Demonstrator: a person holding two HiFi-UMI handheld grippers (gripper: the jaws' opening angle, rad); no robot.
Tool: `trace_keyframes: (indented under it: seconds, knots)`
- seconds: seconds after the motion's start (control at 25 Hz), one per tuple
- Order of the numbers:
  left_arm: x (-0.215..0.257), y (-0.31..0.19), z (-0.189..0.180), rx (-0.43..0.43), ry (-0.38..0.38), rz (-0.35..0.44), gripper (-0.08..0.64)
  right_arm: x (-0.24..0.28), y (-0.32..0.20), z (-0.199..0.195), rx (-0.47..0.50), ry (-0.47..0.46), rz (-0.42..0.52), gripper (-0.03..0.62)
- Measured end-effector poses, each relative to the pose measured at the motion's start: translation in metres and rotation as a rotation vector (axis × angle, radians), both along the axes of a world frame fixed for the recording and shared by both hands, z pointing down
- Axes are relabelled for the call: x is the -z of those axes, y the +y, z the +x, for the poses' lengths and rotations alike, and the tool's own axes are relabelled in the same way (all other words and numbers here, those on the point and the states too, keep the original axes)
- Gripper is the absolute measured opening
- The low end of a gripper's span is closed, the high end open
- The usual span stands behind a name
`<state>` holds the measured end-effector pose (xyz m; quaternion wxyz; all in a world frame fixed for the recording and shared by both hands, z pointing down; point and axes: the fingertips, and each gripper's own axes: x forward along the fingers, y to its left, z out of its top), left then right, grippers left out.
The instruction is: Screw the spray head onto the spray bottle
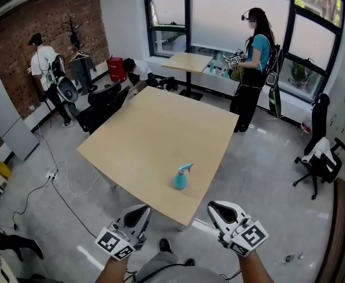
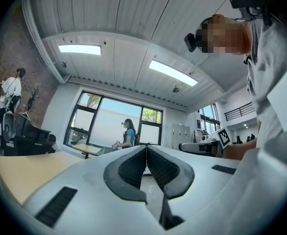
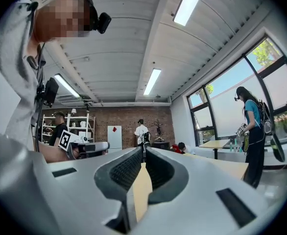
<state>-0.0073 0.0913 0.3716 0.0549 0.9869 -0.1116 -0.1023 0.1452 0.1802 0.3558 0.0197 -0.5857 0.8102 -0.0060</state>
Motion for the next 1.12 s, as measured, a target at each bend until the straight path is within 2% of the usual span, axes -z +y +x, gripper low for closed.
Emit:
trace_keyframes:
  seconds: [0.28, 0.48, 0.52, 0.68, 0.76, 0.88, 1.0, 1.12]
  knots:
    - [-0.043, -0.072, 0.071, -0.117, -0.039, -0.065, 0.005, -0.016, -0.07, 0.037, 0.013, -0.006, -0.067, 0.017]
    - [-0.087, -0.131, 0.124, -0.215, -0.044, -0.108, 0.008, -0.031, -0.13, 0.05, 0.019, 0.001, -0.108, 0.095]
    - [-0.097, -0.14, 0.134, -0.24, -0.055, -0.112, 0.019, -0.036, -0.142, 0.053, 0.018, 0.01, -0.128, 0.107]
    - [-0.138, -0.169, 0.166, -0.326, -0.121, -0.107, 0.144, -0.055, -0.182, 0.055, 0.055, 0.055, -0.207, 0.117]
    - [-0.163, -0.173, 0.176, -0.363, -0.172, -0.085, 0.211, -0.068, -0.195, 0.055, 0.092, 0.143, -0.262, 0.117]
    - [-0.206, -0.174, 0.195, -0.42, -0.265, -0.044, 0.303, -0.102, -0.217, 0.062, 0.172, 0.325, -0.379, 0.118]
    - [-0.254, -0.176, 0.213, -0.458, -0.361, -0.026, 0.337, -0.14, -0.243, 0.061, 0.301, 0.496, -0.486, 0.118]
    - [-0.285, -0.179, 0.231, -0.458, -0.413, -0.026, 0.351, -0.181, -0.262, 0.06, 0.456, 0.657, -0.573, 0.124]
